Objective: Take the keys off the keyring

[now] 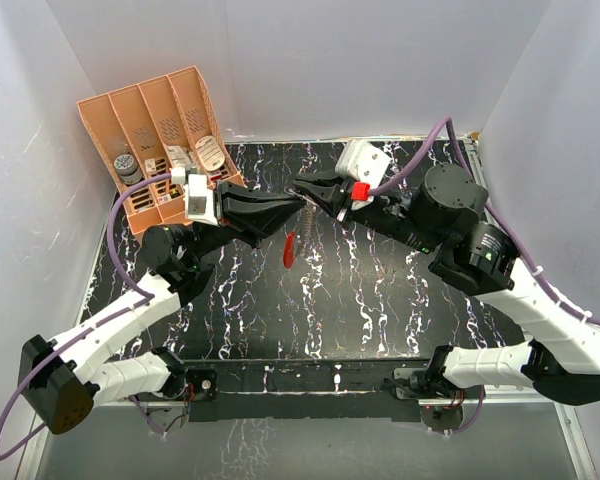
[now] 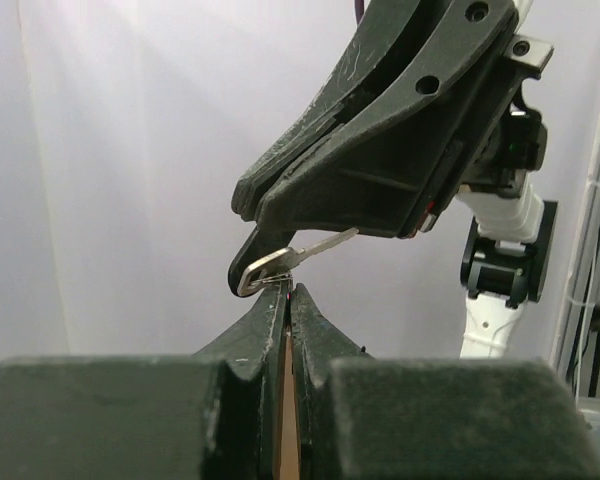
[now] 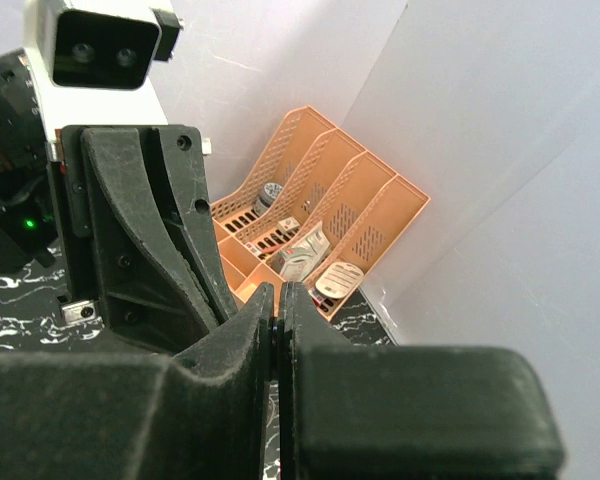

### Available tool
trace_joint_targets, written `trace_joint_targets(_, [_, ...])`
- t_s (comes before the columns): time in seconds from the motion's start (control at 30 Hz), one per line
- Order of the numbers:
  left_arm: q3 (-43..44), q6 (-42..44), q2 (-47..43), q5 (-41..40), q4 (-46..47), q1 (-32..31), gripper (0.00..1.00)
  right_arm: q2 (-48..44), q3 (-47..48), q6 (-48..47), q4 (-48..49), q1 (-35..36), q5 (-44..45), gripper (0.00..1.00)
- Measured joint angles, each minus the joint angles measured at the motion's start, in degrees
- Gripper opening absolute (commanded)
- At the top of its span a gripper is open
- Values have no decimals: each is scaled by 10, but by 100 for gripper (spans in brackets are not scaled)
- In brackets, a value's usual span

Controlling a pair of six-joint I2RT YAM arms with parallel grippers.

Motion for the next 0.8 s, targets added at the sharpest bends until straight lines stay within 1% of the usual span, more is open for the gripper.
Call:
trace_joint_targets(0.17, [-14,-70,21,-16,80,0,0,-3,-9,7,18,2,-5,0])
trace_joint_targets(0.27, [-17,-117,46,-22,130,0,0,-6,-16,7,29,2,-2,6])
trace_joint_targets(0.47, [-17,-217,102,-19,228,-1,0,-5,-22,-4,40,1,9,15])
trace_joint_targets(0.5, [-17,-230,108,-19,237,-1,0,-5,-23,-6,41,1,10,18])
trace_joint_targets(0.63, [-17,-258,119,-19,254,-2,0,-5,-31,-13,57,1,13,20])
trace_joint_targets(0.8, [-17,-266,118,-20,266,-5,0,-7,-39,-20,72,1,12,23])
